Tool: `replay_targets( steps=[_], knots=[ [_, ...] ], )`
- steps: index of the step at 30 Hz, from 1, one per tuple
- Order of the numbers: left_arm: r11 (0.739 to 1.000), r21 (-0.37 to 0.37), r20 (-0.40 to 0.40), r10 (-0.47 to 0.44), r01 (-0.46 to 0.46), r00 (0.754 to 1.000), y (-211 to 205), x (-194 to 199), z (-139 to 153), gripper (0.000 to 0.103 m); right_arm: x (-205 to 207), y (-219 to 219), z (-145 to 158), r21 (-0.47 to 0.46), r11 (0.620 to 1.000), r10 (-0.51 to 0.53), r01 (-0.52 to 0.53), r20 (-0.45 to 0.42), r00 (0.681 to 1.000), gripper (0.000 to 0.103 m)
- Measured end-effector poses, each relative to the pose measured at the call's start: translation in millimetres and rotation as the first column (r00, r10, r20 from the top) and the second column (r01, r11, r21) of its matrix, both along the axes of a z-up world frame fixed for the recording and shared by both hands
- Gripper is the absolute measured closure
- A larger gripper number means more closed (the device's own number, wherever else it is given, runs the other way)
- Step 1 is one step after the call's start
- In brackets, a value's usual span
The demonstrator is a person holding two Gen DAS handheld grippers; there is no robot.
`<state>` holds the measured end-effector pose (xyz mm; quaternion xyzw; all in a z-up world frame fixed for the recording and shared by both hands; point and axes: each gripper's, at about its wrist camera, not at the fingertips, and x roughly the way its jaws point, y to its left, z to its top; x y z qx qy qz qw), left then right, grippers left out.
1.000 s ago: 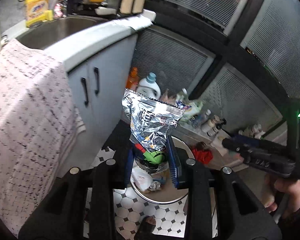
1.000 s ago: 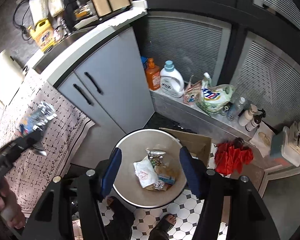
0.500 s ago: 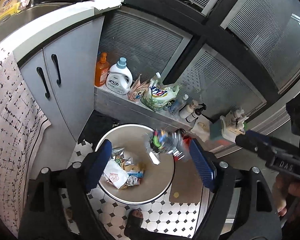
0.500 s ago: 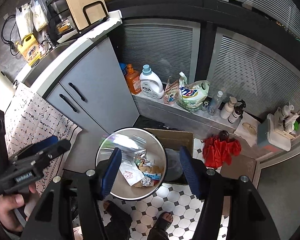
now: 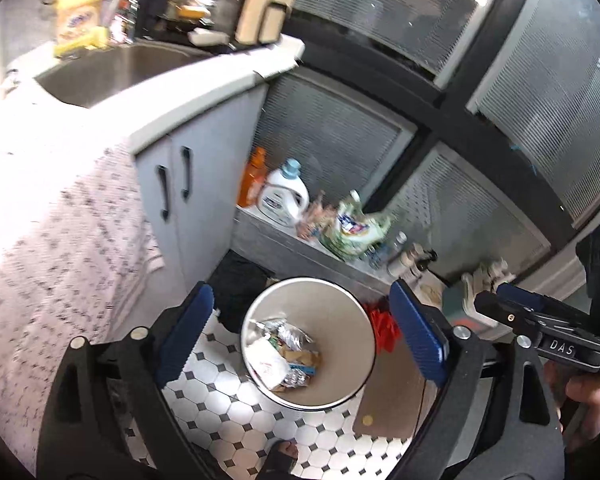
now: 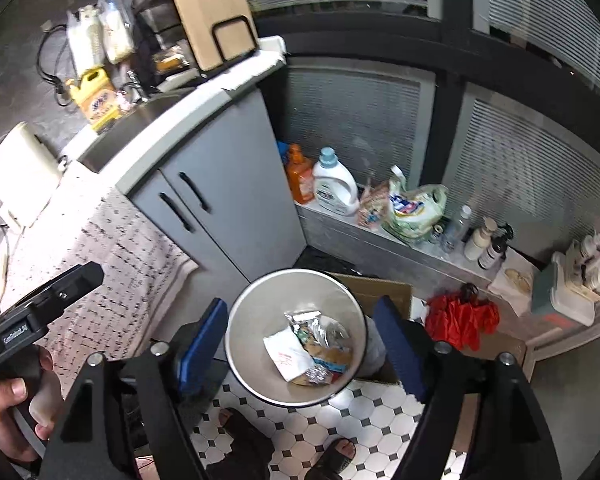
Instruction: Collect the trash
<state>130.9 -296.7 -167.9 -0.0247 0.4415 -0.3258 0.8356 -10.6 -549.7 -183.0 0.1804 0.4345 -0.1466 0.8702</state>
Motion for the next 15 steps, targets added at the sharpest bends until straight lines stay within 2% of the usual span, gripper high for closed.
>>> replay_targets(
  steps=[6,12,15],
  knots=[
    [0.992,-0.014,0.055,0.124,-0.123,0.991,41.5,-14.7,33.4,0.008,1.7,22.2,29.2,-0.014,0.998,0.068,-0.067,0.069,0.995,0.009],
    [0.973,-0.019,0.138,0.232,-0.231,0.963,81.1,-41.6,69.8,0.006,0.5,51.1,58.0,-0.017,0.988,0.153,-0.153,0.135,0.979,0.008],
    [0.961,-0.019,0.149,0.275,-0.275,0.95,96.5,-52.4,80.4,0.006,-0.9,67.3,71.1,-0.023,0.979,0.203,-0.202,0.159,0.966,0.008]
  ],
)
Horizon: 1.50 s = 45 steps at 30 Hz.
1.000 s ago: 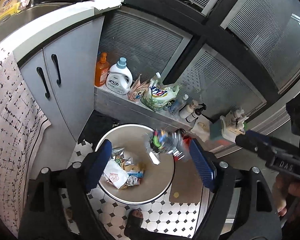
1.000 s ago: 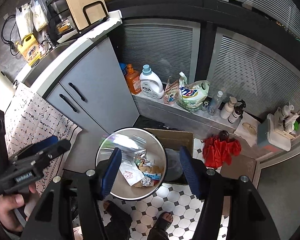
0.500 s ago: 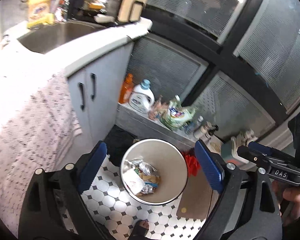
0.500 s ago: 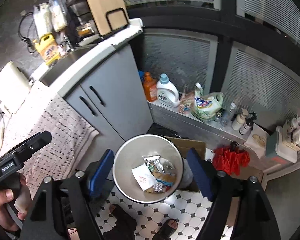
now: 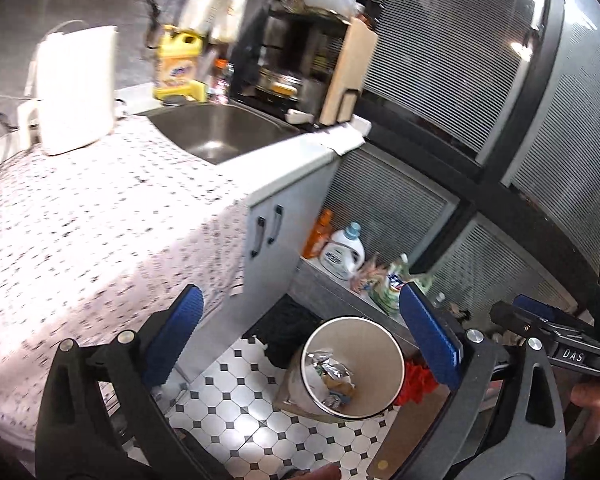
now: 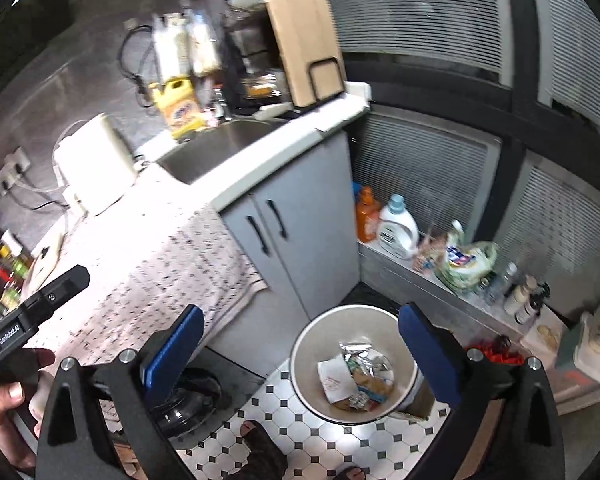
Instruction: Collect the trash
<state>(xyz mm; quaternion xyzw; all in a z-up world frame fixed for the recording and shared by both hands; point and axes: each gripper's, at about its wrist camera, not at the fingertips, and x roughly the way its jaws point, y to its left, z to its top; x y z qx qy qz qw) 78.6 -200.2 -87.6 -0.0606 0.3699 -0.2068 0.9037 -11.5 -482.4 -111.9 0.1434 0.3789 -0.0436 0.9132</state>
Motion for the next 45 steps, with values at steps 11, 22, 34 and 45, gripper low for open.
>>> replay_targets(
  steps=[11,22,34,45],
  knots=[
    [0.98,0.015,0.031,0.198,-0.199,0.98,65.1,-53.7,49.3,0.006,-6.7,49.9,47.1,-0.011,0.991,0.134,-0.134,0.047,0.99,0.008],
    [0.972,0.002,0.103,0.235,-0.236,0.967,107.6,-92.7,89.0,0.006,-33.9,102.9,98.0,-0.049,0.988,0.149,-0.143,0.132,0.98,0.008],
    [0.968,-0.002,0.167,0.246,-0.249,0.955,152.7,-137.3,121.0,0.006,-83.1,163.9,129.9,-0.061,0.986,0.166,-0.158,0.177,0.97,0.008],
    [0.975,-0.014,0.188,0.219,-0.221,0.957,174.8,-151.7,114.5,0.006,-104.4,194.2,117.1,-0.063,0.987,0.154,-0.145,0.182,0.971,0.008]
  ],
)
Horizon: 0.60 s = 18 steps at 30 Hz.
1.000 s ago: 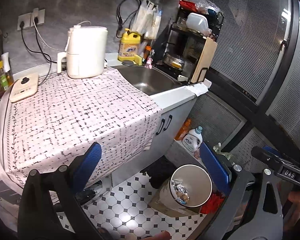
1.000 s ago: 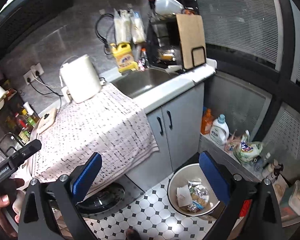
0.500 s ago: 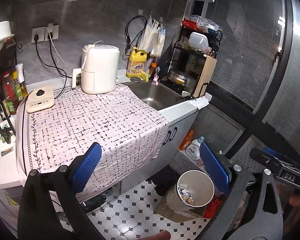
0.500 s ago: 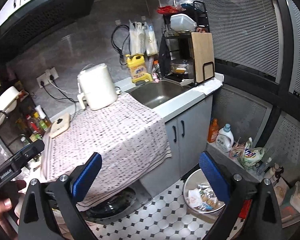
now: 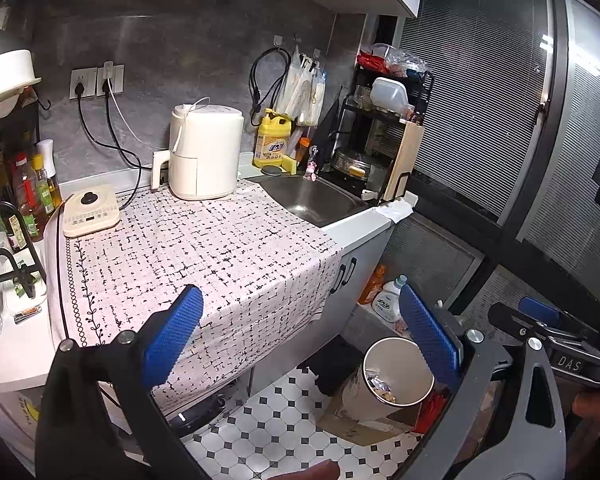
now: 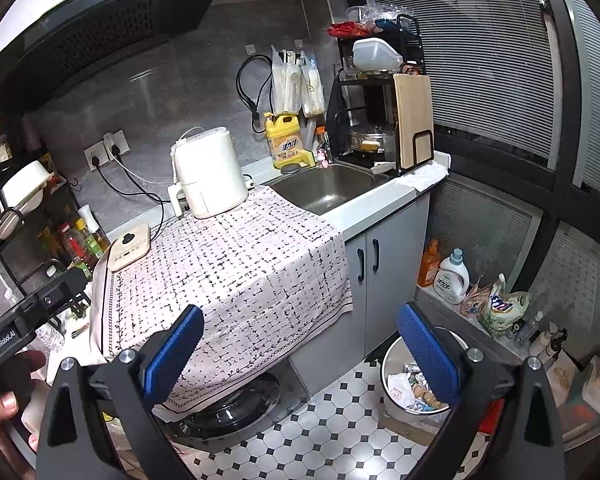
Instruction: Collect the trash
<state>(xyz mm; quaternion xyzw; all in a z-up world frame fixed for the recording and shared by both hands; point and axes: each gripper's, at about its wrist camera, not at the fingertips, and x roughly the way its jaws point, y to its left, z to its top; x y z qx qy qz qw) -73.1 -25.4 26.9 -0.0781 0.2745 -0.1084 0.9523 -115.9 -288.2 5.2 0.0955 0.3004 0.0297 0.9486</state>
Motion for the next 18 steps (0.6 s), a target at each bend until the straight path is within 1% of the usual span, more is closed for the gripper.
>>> replay_targets(
  steps=[8,18],
  knots=[
    [1.0,0.008,0.015,-0.018,0.017,1.0,1.9,-2.8,1.3,0.006,-0.9,6.3,-1.0,-0.012,1.0,-0.001,0.002,0.007,1.0,0.008],
    [0.999,0.018,0.022,-0.033,0.033,0.999,3.6,4.0,3.2,0.006,4.3,12.8,-1.6,-0.014,1.0,-0.008,0.008,0.006,1.0,0.008]
  ],
)
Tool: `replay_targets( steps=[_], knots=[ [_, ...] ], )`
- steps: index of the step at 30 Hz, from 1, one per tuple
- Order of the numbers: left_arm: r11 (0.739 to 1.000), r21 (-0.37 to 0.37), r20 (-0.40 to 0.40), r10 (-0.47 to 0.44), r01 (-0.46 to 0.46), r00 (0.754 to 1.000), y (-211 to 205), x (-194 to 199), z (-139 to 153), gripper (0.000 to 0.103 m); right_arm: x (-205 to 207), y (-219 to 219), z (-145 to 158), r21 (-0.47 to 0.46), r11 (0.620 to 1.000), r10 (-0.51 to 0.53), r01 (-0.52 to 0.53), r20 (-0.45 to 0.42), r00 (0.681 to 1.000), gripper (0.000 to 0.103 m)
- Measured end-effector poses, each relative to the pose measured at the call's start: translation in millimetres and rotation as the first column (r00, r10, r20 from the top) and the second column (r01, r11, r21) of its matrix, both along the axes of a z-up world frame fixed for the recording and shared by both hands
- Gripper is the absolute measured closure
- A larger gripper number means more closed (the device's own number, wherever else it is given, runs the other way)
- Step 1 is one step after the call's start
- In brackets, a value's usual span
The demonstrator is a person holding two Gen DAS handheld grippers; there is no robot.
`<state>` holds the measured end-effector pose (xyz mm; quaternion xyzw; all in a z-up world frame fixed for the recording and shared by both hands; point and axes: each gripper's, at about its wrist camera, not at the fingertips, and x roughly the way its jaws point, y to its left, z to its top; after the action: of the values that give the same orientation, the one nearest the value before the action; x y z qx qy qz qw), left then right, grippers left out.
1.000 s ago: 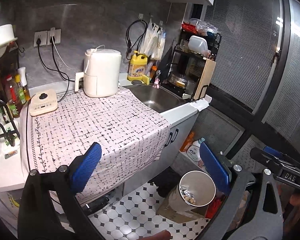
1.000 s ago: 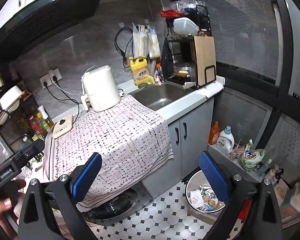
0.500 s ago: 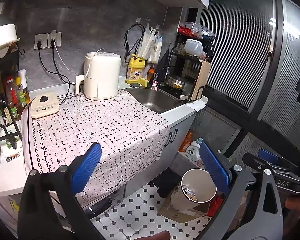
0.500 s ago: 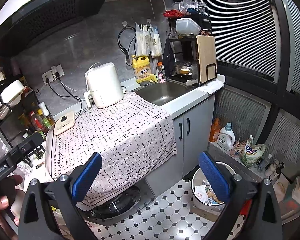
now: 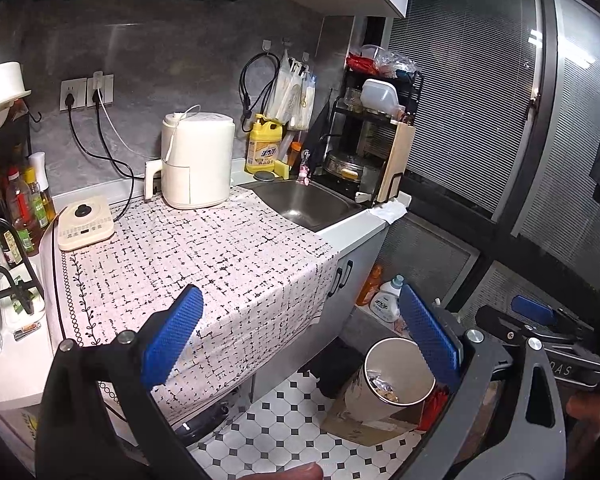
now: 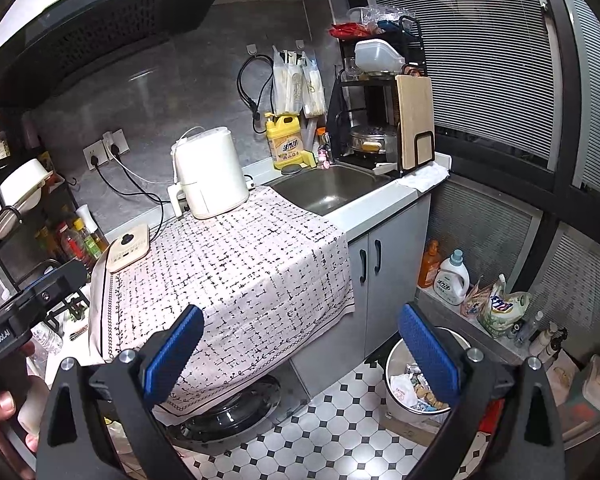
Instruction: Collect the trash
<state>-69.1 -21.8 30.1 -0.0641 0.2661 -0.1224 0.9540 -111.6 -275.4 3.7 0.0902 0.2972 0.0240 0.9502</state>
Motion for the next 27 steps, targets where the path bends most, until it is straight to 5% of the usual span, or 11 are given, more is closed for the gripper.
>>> replay_targets(
  steps=[27],
  knots=[
    [1.0,-0.013,0.011,0.004,-0.004,1.0,13.0,-1.7,0.6,0.006,-2.3,7.5,-1.0,-0.012,1.0,0.001,-0.001,-0.003,1.0,0.008]
  ],
)
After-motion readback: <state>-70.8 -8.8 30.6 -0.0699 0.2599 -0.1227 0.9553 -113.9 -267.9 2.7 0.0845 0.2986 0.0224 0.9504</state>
